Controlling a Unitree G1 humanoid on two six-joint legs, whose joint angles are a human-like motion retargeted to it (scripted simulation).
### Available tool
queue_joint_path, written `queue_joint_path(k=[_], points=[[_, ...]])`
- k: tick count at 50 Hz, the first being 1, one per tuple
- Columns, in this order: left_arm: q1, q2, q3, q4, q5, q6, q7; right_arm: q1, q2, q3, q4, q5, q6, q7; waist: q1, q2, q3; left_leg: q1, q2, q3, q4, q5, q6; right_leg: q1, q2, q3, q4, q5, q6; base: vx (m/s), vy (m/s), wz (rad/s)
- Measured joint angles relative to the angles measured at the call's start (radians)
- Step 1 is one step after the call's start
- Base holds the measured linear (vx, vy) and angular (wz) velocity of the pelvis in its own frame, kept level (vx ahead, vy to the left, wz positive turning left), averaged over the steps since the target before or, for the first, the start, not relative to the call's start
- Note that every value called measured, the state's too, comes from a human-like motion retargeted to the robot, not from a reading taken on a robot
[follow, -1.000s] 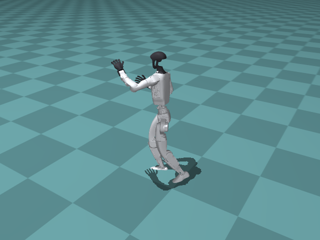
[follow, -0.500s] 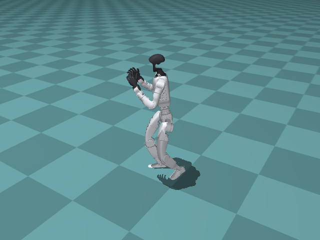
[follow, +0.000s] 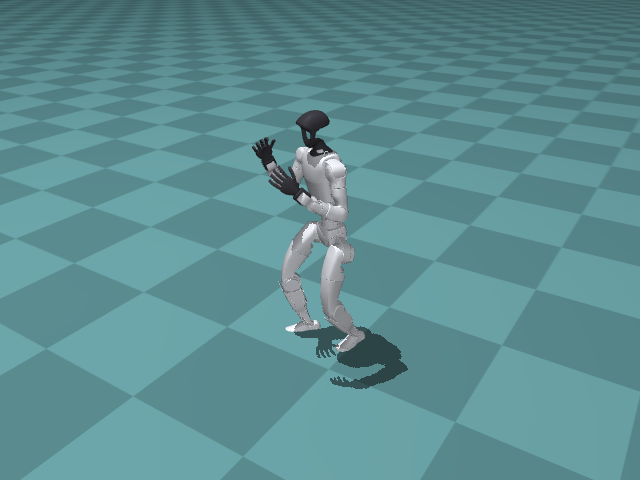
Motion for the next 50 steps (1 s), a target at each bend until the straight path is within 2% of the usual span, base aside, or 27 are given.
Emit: queue_joint_path(k=[2, 5, 20, 33, 40, 45, 50], points=[[-0.012, 0.013, 0.005, -0.002, 0.018, -0.008, 0.022, 0.015, 0.011, 0.001, -0.014, -0.015, 0.001, -0.001, -0.027, -0.006, -0.002, -0.003, -0.028, 0.009, -0.03, 0.022, 0.005, -0.03, 0.011, 0.066, -0.013, 0.04, 0.04, -0.21, 0.18, -0.04], [-0.016, 0.032, 0.01, -0.005, 0.036, -0.014, 0.047, 0.024, 0.021, 0.012, -0.026, -0.03, 0.0, 0.001, -0.052, -0.009, -0.013, -0.006, -0.049, 0.025, -0.069, 0.045, 0.012, -0.05, 0.036, 0.112, -0.049, 0.058, 0.068, -0.16, 0.13, -0.25], [-0.003, 0.001, 0.022, 0.012, -0.05, 0.006, 0.02, -0.019, 0.033, 0.062, -0.038, -0.004, -0.003, 0.035, -0.043, -0.016, -0.037, -0.013, -0.019, 0.053, 0.011, 0.01, 0.012, -0.029, 0.107, 0.15, -0.043, -0.005, 0.054, -0.04, 0.02, -0.18], [0.024, -0.001, 0.015, -0.003, -0.212, -0.004, -0.013, -0.046, 0.006, 0.118, -0.111, 0.161, -0.04, 0.009, 0.019, -0.026, -0.037, 0.01, -0.022, 0.054, 0.008, 0.006, -0.003, 0.012, 0.105, 0.156, -0.062, -0.048, 0.054, 0.0, 0.0, 0.0], [0.178, 0.034, 0.111, -0.017, -0.276, 0.009, -0.049, -0.093, -0.096, 0.225, -0.162, 0.282, -0.038, 0.099, 0.089, -0.066, -0.027, 0.0, -0.025, 0.06, 0.016, 0.014, -0.01, 0.007, 0.1, 0.172, -0.058, -0.055, 0.05, 0.0, 0.0, 0.0], [0.389, 0.024, 0.205, 0.081, -0.356, 0.045, -0.117, -0.194, -0.244, 0.322, -0.149, 0.319, -0.05, 0.119, 0.141, -0.101, -0.028, 0.0, -0.022, 0.1, -0.033, 0.035, -0.009, -0.011, 0.133, 0.221, -0.102, -0.008, 0.056, 0.04, 0.0, -0.4], [0.606, 0.006, 0.404, 0.213, -0.399, 0.035, -0.123, -0.232, -0.391, 0.21, -0.108, 0.279, -0.088, -0.013, 0.174, -0.127, -0.033, 0.011, -0.015, 0.189, -0.092, 0.064, -0.021, -0.07, 0.187, 0.31, -0.103, 0.044, 0.074, 0.02, -0.04, -0.92]])
